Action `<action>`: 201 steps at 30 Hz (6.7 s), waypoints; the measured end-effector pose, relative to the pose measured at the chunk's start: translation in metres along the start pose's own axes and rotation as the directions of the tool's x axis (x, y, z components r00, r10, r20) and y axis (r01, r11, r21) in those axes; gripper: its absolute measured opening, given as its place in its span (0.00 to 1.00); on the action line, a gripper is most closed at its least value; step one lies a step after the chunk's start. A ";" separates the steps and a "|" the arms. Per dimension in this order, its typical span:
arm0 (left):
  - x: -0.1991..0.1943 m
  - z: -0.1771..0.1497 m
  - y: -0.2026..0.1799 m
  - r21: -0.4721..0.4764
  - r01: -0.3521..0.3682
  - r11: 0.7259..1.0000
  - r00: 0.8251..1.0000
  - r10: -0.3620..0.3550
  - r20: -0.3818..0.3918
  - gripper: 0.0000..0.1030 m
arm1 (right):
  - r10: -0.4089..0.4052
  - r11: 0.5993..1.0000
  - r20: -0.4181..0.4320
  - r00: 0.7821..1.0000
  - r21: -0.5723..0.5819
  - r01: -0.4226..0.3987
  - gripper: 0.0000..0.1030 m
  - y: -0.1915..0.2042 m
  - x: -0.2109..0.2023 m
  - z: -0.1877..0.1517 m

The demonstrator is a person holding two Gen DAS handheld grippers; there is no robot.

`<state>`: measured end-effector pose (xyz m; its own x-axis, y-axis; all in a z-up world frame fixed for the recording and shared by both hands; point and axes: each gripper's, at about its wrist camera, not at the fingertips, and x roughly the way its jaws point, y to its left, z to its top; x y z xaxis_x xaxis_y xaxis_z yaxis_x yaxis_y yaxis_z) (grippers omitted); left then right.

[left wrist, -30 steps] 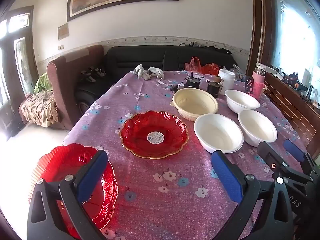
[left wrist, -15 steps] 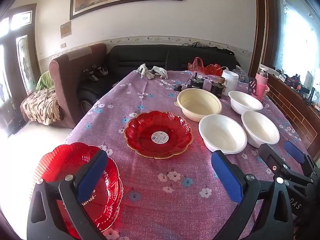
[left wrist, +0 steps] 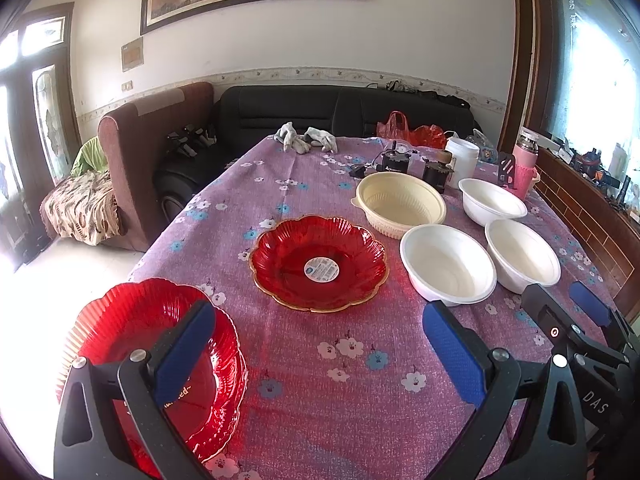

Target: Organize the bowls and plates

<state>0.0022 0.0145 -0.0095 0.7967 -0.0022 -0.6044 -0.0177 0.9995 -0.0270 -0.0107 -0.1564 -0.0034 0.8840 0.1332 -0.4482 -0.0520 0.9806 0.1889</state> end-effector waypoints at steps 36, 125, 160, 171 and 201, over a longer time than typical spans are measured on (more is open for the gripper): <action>0.006 -0.003 0.024 -0.059 0.002 0.998 1.000 -0.003 -0.031 1.00 | 0.014 1.000 -0.010 1.000 -0.028 -0.014 0.99 0.019 -0.002 0.001; 0.190 0.085 0.114 -0.274 0.145 0.951 0.833 -0.267 -0.485 0.82 | 0.688 0.598 -0.198 0.698 0.700 -0.391 1.00 0.038 0.153 -0.019; 0.208 0.078 0.109 -0.277 0.165 0.947 0.788 -0.295 -0.540 0.40 | 0.528 0.648 -0.293 0.797 0.745 -0.155 0.28 0.009 0.184 -0.048; 0.214 0.072 0.105 -0.271 0.156 0.950 0.780 -0.287 -0.556 0.32 | 0.498 0.674 -0.305 0.812 0.725 -0.141 0.13 0.005 0.184 -0.049; 0.198 0.068 0.118 -0.273 0.123 0.954 0.804 -0.257 -0.536 0.05 | 0.459 0.730 -0.307 0.834 0.666 -0.157 0.10 0.017 0.180 -0.044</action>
<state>0.1992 0.1341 -0.0781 0.3211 -0.2760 -0.9059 -0.0836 0.9446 -0.3174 0.1270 -0.1095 -0.1197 0.5706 0.6053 -0.5550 0.1327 0.5990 0.7897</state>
